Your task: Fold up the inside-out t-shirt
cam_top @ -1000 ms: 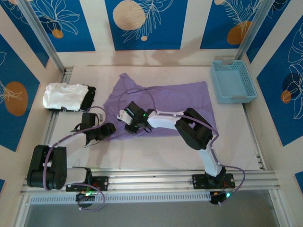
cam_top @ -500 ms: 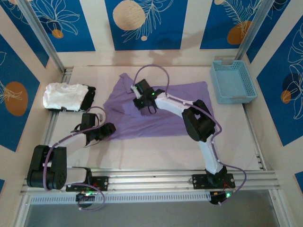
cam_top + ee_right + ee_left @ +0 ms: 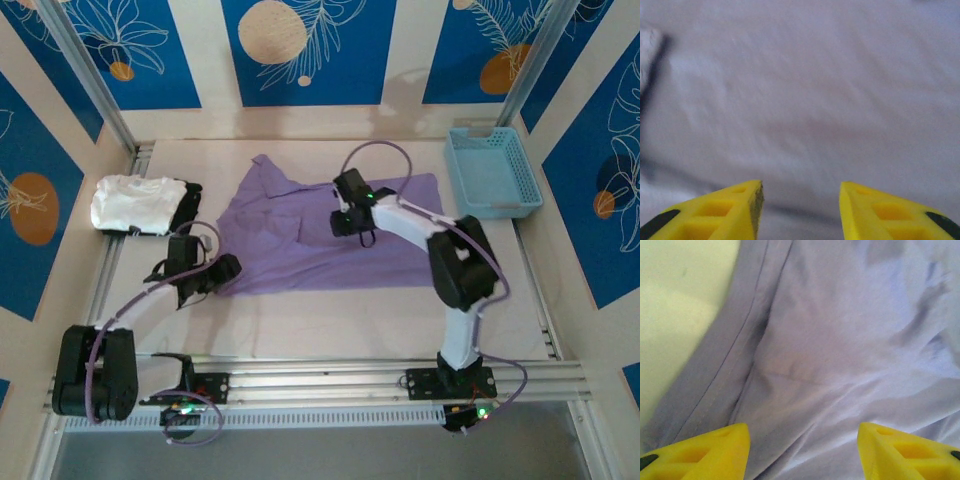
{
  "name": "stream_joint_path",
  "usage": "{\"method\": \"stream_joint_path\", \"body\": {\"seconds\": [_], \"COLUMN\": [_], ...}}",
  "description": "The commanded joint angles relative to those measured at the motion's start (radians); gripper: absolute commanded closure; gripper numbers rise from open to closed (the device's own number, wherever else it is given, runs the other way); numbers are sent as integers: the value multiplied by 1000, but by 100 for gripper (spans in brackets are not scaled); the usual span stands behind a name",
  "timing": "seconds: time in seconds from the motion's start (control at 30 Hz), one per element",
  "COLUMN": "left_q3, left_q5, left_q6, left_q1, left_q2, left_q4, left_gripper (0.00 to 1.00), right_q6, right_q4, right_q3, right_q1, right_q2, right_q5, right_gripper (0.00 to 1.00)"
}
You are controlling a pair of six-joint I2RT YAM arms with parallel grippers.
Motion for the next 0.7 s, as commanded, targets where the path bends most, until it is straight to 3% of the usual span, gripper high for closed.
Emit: {"method": "stream_joint_path", "body": {"seconds": [0.0, 0.07, 0.2, 0.43, 0.67], "left_q3": [73, 101, 175, 233, 118], "left_q5": [-28, -31, 1, 55, 60], "left_q6": [25, 22, 13, 2, 16], "left_q1": [-44, -87, -140, -141, -134], "left_q2": [-23, 13, 153, 359, 322], "left_q4": [-12, 21, 68, 106, 62], "left_gripper": [41, 40, 40, 40, 40], "right_q6": [55, 90, 156, 208, 242], "right_q4": [-41, -33, -44, -99, -63], "right_q3": [-164, -258, -325, -347, -510], "right_q1": [-97, -175, -331, -522, -677], "right_q2": [-180, -245, -265, -153, -199], "right_q5": [14, -37, -139, -356, -582], "right_gripper": [42, 32, 27, 28, 33]}}
